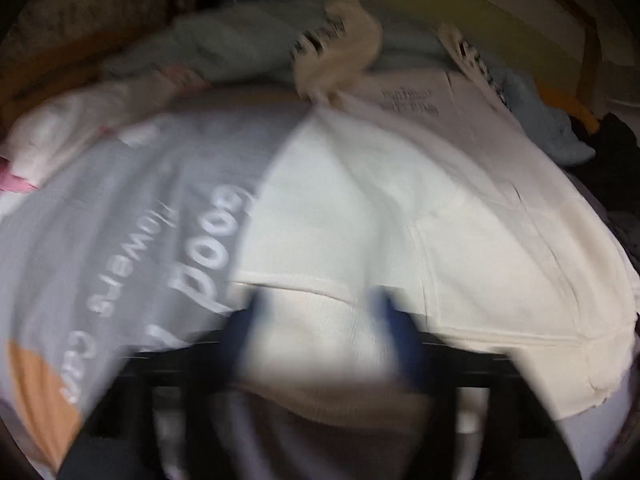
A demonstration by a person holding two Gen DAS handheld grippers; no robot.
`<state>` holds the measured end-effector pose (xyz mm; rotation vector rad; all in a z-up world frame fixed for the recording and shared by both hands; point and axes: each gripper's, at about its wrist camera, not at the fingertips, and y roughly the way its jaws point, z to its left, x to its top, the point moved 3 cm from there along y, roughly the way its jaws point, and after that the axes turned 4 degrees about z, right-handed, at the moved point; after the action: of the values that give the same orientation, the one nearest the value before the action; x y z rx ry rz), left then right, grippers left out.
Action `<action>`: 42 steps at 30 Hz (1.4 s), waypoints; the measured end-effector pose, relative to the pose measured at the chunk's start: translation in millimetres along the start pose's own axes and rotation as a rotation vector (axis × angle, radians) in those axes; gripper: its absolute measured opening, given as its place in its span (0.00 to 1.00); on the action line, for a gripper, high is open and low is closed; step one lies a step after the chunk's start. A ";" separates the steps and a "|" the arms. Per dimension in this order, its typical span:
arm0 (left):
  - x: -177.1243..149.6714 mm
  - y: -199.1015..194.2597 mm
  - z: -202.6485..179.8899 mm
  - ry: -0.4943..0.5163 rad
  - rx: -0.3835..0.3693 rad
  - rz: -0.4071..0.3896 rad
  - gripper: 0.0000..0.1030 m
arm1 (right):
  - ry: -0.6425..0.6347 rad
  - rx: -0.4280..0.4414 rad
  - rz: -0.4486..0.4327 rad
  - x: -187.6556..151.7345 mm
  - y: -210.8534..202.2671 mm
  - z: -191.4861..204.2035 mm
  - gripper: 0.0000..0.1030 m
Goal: Fold large clothes
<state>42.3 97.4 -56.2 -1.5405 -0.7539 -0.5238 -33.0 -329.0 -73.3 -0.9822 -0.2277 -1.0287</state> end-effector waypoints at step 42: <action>29.7 -44.7 -23.2 0.298 0.069 -0.075 0.81 | -0.624 -0.216 0.348 10.5 -42.5 15.3 0.26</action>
<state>32.5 79.4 -1.4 -1.3359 -0.5942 -0.7568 -57.4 -330.0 -33.9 -1.4683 -0.4453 -0.4114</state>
